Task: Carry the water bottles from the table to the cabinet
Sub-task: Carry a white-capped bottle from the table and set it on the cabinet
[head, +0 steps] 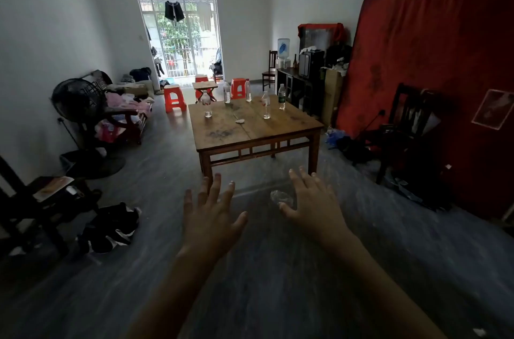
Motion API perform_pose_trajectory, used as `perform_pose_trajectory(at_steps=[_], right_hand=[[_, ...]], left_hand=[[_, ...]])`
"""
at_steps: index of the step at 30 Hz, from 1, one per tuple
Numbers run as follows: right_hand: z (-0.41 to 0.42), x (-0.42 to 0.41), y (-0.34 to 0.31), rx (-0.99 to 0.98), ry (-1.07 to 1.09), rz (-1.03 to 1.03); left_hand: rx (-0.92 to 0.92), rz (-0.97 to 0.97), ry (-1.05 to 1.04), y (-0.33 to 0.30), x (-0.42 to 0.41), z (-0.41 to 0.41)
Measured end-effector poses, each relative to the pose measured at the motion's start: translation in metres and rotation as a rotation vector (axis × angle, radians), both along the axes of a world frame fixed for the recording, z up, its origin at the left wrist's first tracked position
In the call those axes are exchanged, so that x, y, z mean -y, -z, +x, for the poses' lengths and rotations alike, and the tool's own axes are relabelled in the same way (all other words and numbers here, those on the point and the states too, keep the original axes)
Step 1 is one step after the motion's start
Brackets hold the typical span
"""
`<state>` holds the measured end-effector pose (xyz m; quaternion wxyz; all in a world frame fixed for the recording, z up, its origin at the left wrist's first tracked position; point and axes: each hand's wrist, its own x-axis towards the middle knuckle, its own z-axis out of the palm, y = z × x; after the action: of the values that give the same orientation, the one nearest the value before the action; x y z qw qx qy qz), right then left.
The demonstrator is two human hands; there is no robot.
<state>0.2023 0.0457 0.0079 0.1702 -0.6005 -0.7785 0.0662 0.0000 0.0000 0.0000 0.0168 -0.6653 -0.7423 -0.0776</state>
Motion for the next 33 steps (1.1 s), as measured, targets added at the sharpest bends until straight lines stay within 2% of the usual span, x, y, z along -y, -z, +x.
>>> perform_pose_trajectory(at_steps=[19,26,33], right_hand=[[-0.156,-0.157,-0.012,0.072,-0.034,-0.034],[-0.163,-0.207,-0.006,0.079,0.012,-0.056],[-0.141,-0.270,-0.005,0.066,0.025,-0.045]], left_hand=[[0.036,0.026,0.021,0.001,-0.163,-0.154],[0.063,0.006,0.093,0.010,-0.221,-0.163],[0.074,-0.017,0.158,0.014,-0.301,-0.137]])
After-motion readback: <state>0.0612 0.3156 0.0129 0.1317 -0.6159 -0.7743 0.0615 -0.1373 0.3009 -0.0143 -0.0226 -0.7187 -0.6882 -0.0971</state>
